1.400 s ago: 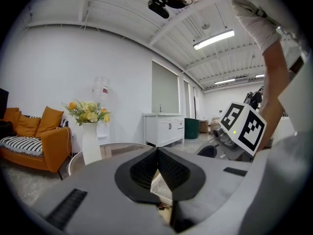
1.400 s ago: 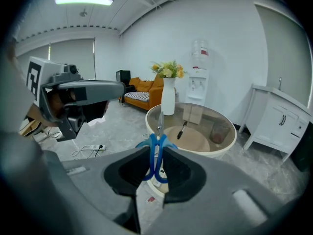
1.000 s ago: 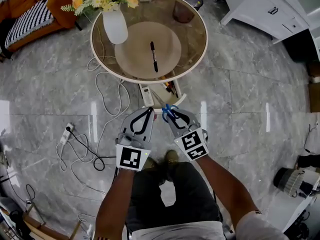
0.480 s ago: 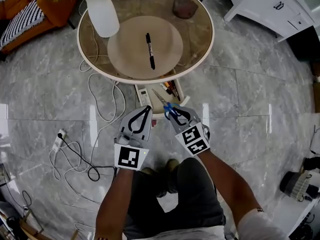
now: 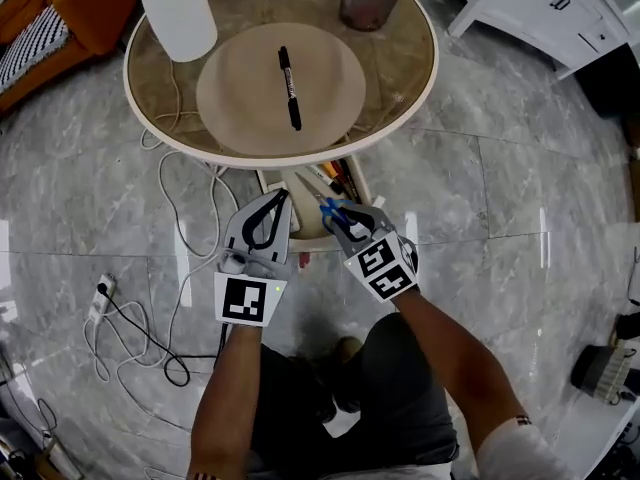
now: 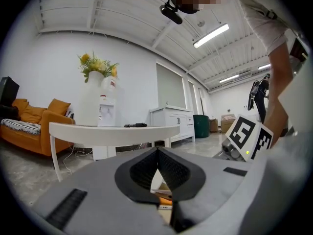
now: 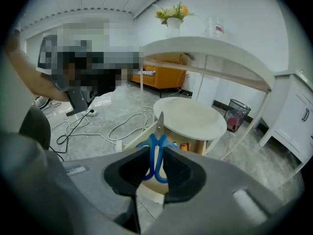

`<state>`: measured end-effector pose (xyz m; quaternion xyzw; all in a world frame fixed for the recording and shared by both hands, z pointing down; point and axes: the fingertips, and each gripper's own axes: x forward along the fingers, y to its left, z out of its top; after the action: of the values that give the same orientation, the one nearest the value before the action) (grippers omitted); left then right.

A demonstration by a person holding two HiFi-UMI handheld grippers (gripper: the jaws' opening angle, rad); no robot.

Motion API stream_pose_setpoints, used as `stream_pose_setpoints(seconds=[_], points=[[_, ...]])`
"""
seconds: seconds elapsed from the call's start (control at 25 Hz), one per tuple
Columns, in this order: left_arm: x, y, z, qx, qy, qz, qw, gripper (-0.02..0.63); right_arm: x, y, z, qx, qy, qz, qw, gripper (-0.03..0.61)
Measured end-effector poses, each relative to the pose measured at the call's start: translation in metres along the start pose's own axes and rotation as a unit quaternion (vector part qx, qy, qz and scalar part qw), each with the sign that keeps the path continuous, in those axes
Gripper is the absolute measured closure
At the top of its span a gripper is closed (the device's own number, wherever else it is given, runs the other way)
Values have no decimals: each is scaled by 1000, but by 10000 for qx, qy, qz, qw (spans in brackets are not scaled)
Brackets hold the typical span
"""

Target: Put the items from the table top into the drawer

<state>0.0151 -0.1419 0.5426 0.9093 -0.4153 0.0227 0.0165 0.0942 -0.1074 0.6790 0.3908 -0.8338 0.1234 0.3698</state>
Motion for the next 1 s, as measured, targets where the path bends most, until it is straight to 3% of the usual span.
stream_pose_setpoints(seconds=[0.4, 0.64, 1.0], points=[[23, 19, -49, 85, -368, 51, 9993, 614, 56, -15, -30, 172, 255, 145, 9994, 494], [31, 26, -57, 4, -633, 100, 9979, 614, 78, -20, -40, 5, 584, 277, 9979, 494], [27, 27, -76, 222, -587, 80, 9980, 614, 104, -23, -49, -105, 1031, 344, 9940, 494]])
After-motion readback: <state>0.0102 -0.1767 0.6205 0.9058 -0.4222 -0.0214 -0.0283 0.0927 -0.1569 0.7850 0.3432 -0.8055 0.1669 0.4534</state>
